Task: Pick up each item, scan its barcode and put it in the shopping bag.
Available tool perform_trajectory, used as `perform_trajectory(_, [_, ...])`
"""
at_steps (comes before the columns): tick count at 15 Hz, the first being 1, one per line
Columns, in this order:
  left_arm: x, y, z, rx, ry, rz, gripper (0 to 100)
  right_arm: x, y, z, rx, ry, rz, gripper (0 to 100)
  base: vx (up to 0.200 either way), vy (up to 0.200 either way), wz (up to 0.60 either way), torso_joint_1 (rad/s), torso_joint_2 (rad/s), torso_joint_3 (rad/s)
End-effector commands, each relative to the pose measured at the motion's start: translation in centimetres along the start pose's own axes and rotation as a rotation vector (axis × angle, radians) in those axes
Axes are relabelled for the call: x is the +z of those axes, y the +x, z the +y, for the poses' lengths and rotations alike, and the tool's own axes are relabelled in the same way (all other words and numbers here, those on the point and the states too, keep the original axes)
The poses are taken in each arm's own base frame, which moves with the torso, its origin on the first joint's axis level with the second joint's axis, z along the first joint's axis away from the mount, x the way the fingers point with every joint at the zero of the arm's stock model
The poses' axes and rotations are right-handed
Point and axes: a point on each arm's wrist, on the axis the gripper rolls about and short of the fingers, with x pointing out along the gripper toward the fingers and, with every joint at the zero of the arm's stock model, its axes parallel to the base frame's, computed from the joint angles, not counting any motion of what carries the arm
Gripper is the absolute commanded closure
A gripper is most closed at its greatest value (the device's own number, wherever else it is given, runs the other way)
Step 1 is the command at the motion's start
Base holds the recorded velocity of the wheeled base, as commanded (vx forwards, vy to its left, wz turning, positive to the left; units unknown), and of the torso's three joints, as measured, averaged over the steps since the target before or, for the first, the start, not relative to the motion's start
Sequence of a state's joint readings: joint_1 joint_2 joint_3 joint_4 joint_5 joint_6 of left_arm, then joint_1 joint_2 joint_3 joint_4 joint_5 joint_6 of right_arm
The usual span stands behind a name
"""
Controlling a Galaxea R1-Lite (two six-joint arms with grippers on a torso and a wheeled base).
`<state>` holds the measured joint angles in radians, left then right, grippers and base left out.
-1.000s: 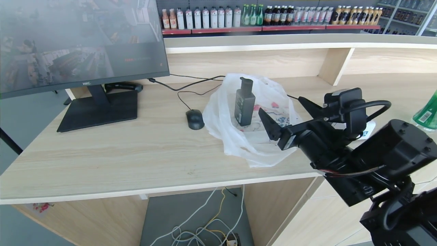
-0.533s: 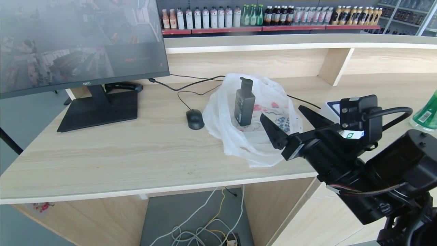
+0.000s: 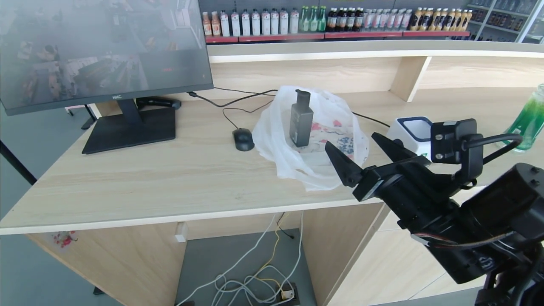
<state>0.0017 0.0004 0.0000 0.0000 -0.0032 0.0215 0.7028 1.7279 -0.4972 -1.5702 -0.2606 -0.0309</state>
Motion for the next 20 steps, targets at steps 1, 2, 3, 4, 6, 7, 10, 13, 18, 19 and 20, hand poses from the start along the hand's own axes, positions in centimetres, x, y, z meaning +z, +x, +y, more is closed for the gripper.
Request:
perform_trajectory(1, [0.0, 0.0, 0.0, 0.000, 0.000, 0.000, 0, -0.1, -0.2, 0.0, 0.003, -0.003, 0.008, 0, 0.000, 0.000, 0.00, 0.000, 0.00, 0.000])
perform_trajectory(2, [0.0, 0.0, 0.0, 0.000, 0.000, 0.000, 0, -0.1, -0.3, 0.0, 0.003, -0.001, 0.010, 0, 0.000, 0.000, 0.00, 0.000, 0.00, 0.000])
perform_trajectory(3, [0.0, 0.0, 0.0, 0.000, 0.000, 0.000, 0, -0.3, -0.4, -0.1, 0.002, -0.006, 0.018, 0, 0.000, 0.000, 0.00, 0.000, 0.00, 0.000])
perform_trajectory(4, [0.0, 0.0, 0.0, 0.000, -0.003, 0.000, 0, -0.4, -0.5, -0.1, 0.002, -0.007, 0.023, 0, 0.000, 0.000, 0.00, 0.000, 0.00, 0.000])
perform_trajectory(6, [0.0, 0.0, 0.0, 0.001, -0.012, 0.000, 0, -0.5, -0.6, -0.1, 0.002, -0.007, 0.029, 0, 0.000, 0.000, 0.00, 0.000, 0.00, 0.000])
perform_trajectory(7, [0.0, 0.0, 0.0, 0.001, -0.012, 0.000, 0, -0.5, -0.6, -0.1, 0.002, -0.007, 0.030, 0, 0.000, 0.000, 0.00, 0.000, 0.00, 0.000])
perform_trajectory(10, [0.0, 0.0, 0.0, 0.001, -0.014, 0.000, 0, -0.3, -0.7, -0.1, 0.002, -0.005, 0.023, 0, 0.000, 0.000, 0.00, 0.000, 0.00, 0.000])
perform_trajectory(13, [0.0, 0.0, 0.0, 0.003, -0.012, 0.000, 0, -0.2, -1.1, -0.3, 0.001, -0.008, 0.029, 0, 0.000, 0.000, 0.00, 0.000, 0.00, 0.000])
perform_trajectory(18, [0.0, 0.0, 0.0, 0.001, -0.015, 0.000, 0, -0.2, -2.2, -2.7, -0.078, -0.042, 0.051, 0, 0.000, -0.200, 0.00, 0.003, 0.01, 0.001])
perform_trajectory(19, [0.0, 0.0, 0.0, 0.001, -0.015, 0.000, 0, -0.2, -2.2, -2.9, -0.085, -0.045, 0.052, 0, 0.000, -0.200, 0.00, -0.002, 0.00, 0.007])
perform_trajectory(20, [0.0, 0.0, 0.0, 0.001, -0.015, 0.000, 0, -0.3, -2.2, -3.0, -0.088, -0.046, 0.055, 0, 0.000, -0.200, 0.00, 0.002, 0.00, 0.002])
